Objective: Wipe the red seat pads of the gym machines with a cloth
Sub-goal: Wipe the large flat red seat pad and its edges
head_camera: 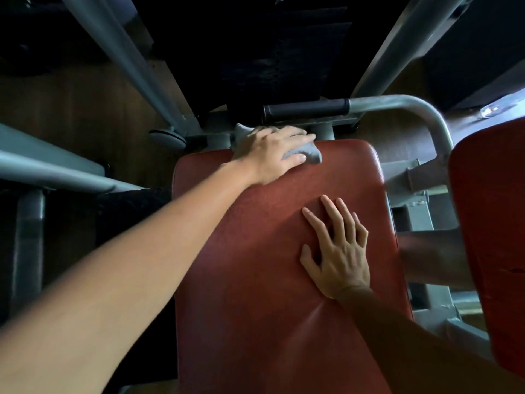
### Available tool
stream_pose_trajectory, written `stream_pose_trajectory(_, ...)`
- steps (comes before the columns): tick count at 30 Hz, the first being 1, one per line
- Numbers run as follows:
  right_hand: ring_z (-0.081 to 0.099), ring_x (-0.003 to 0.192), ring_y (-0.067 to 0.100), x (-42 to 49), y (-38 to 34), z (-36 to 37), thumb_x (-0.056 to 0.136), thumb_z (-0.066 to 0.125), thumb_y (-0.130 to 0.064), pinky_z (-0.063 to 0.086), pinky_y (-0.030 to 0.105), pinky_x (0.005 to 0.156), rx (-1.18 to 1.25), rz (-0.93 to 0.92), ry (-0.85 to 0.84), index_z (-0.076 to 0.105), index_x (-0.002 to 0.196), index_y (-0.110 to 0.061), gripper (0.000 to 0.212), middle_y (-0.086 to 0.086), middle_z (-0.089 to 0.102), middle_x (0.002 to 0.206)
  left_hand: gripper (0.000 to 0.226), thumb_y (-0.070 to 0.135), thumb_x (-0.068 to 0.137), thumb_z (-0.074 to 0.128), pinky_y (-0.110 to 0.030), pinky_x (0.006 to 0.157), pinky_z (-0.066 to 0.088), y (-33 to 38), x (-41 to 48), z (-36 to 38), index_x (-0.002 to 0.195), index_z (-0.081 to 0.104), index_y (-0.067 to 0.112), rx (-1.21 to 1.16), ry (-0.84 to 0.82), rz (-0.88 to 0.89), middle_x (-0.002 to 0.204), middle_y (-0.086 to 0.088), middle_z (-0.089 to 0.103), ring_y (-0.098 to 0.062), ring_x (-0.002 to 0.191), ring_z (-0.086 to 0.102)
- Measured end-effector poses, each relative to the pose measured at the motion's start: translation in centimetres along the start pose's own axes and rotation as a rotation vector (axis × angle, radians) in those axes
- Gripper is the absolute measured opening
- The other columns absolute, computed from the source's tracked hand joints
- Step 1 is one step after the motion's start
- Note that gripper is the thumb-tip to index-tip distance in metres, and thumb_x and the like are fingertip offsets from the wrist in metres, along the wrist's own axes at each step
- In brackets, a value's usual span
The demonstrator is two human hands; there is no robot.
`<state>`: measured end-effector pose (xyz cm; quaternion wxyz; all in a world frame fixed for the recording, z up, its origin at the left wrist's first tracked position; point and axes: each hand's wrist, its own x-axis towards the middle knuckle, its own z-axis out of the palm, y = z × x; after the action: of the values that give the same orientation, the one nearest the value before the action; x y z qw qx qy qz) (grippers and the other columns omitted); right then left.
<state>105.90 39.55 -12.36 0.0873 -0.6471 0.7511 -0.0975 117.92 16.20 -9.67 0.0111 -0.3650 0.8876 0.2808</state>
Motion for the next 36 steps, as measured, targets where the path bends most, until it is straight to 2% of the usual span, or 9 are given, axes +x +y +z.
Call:
stream_pose_trajectory(4,0.02,0.153,0.028,0.0,0.0,0.0,0.086,0.051,-0.049,0.016,0.05,0.123,0.005,0.005,-0.001,0.041,0.15,-0.032,0.067,0.005,0.026,0.163,0.052,0.053,0.101,0.041,-0.04,0.118,0.031,-1.4,-0.2,-0.6,0.152,0.039,0.044,0.011,-0.03,0.045,0.156,0.015,0.043,-0.025,0.136,0.049)
stream_pose_trajectory(6,0.02,0.153,0.028,0.0,0.0,0.1,0.086,0.052,-0.049,0.015,0.049,0.123,0.011,0.005,-0.001,0.041,0.15,-0.033,0.067,0.005,0.027,0.163,0.048,0.048,0.104,0.046,-0.035,0.116,0.03,-2.8,-0.8,-1.3,0.151,0.041,0.043,0.004,-0.028,0.009,0.156,0.012,0.045,-0.02,0.141,0.046)
stream_pose_trajectory(9,0.02,0.153,0.029,0.0,0.1,0.2,0.086,0.052,-0.049,0.014,0.049,0.123,0.011,0.004,0.0,0.041,0.15,-0.033,0.067,0.005,0.026,0.163,0.047,0.058,0.099,0.043,-0.037,0.113,0.039,-3.8,-1.3,-1.8,0.145,0.049,0.047,0.002,0.021,-0.085,0.15,0.011,0.053,-0.021,0.138,0.051)
stream_pose_trajectory(13,0.02,0.153,0.029,0.0,0.2,0.2,0.085,0.054,-0.048,0.015,0.05,0.123,0.019,-0.004,0.005,0.041,0.15,-0.032,0.068,0.005,0.026,0.164,0.058,0.064,0.092,0.032,-0.037,0.111,0.042,-0.4,0.6,-0.5,0.143,0.053,0.044,-0.017,0.021,-0.069,0.148,0.012,0.055,-0.019,0.135,0.053)
stream_pose_trajectory(16,0.021,0.153,0.029,0.0,0.2,0.2,0.085,0.054,-0.048,0.014,0.048,0.123,0.02,0.002,0.012,0.043,0.15,-0.032,0.068,0.005,0.027,0.163,0.047,0.053,0.102,0.039,-0.031,0.109,0.039,1.7,2.3,0.1,0.147,0.049,0.042,0.007,0.019,-0.042,0.151,0.015,0.05,-0.017,0.137,0.05)
stream_pose_trajectory(20,0.021,0.153,0.028,-0.1,0.1,0.2,0.085,0.054,-0.048,0.016,0.049,0.123,0.021,0.001,0.011,0.043,0.15,-0.032,0.067,0.005,0.027,0.163,0.054,0.06,0.098,0.038,-0.034,0.11,0.039,-0.2,1.1,-0.6,0.147,0.048,0.041,0.009,0.013,0.007,0.151,0.009,0.052,-0.02,0.136,0.051)
stream_pose_trajectory(23,0.022,0.152,0.029,0.0,0.0,0.2,0.085,0.054,-0.048,0.016,0.05,0.123,0.024,0.002,0.013,0.043,0.15,-0.033,0.068,0.005,0.027,0.163,0.047,0.054,0.102,0.044,-0.037,0.106,0.042,-2.9,-0.4,-1.4,0.145,0.052,0.039,0.045,0.046,-0.066,0.145,0.001,0.059,-0.028,0.13,0.056)
stream_pose_trajectory(27,0.021,0.152,0.029,0.0,0.2,0.2,0.085,0.054,-0.048,0.015,0.05,0.123,0.017,-0.002,0.014,0.043,0.15,-0.033,0.067,0.005,0.027,0.163,0.041,0.056,0.102,0.04,-0.041,0.102,0.048,-1.3,0.1,-1.6,0.139,0.055,0.046,0.072,0.087,-0.119,0.139,0.006,0.063,-0.029,0.124,0.06)
stream_pose_trajectory(36,0.02,0.153,0.027,-0.1,0.3,0.4,0.086,0.057,-0.047,0.016,0.049,0.123,0.033,-0.016,0.032,0.043,0.15,-0.033,0.067,0.004,0.027,0.163,0.051,0.052,0.101,0.041,-0.042,0.105,0.042,0.0,0.4,1.1,0.148,0.05,0.033,0.136,0.211,0.052,0.146,0.009,0.056,-0.027,0.124,0.06)
